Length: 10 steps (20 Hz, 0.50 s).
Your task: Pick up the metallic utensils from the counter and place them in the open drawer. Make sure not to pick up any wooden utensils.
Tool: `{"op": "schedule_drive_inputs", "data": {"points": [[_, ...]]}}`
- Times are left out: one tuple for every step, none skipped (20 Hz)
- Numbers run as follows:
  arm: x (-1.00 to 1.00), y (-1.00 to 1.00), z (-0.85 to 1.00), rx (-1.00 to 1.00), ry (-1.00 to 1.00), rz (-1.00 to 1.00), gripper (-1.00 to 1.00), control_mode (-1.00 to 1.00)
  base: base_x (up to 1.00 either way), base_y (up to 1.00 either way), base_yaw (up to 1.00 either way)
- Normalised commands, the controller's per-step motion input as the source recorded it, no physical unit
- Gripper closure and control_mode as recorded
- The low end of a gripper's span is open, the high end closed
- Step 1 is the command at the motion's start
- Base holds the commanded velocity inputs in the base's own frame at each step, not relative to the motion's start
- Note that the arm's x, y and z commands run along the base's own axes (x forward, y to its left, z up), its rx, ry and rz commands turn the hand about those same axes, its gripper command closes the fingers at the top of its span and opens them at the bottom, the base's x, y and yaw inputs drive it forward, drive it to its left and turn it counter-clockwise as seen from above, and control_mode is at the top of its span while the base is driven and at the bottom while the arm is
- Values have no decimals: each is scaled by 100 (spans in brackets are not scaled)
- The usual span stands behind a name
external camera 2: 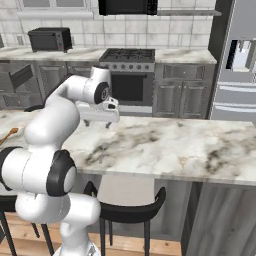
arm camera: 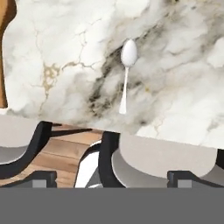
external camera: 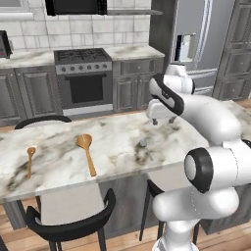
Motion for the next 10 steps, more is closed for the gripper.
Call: {"op": "schedule_drive_inputs", "data": {"points": [[3,0,-50,-2,-13,-19,-100,-100,0,0,0],[0,0,-47,0,-20,-18,-100,-100,0,0,0],[0,0,-50,0,-21,-18,-100,-100,0,0,0],[0,0,-54,0,-21,-19,-100,-100,0,0,0],[0,0,-59,0,-20,-20,-100,-100,0,0,0],[0,0,-69,0,-18,-20,-100,-100,0,0,0],[4,4,-71,0,-15,-20,-100,-100,0,0,0],[12,6,-69,0,-10,-19,-100,-100,0,0,0],[14,1,-67,0,-7,-19,-100,-100,0,0,0],[19,0,-58,-1,-5,-20,-100,-100,0,0,0]]}}
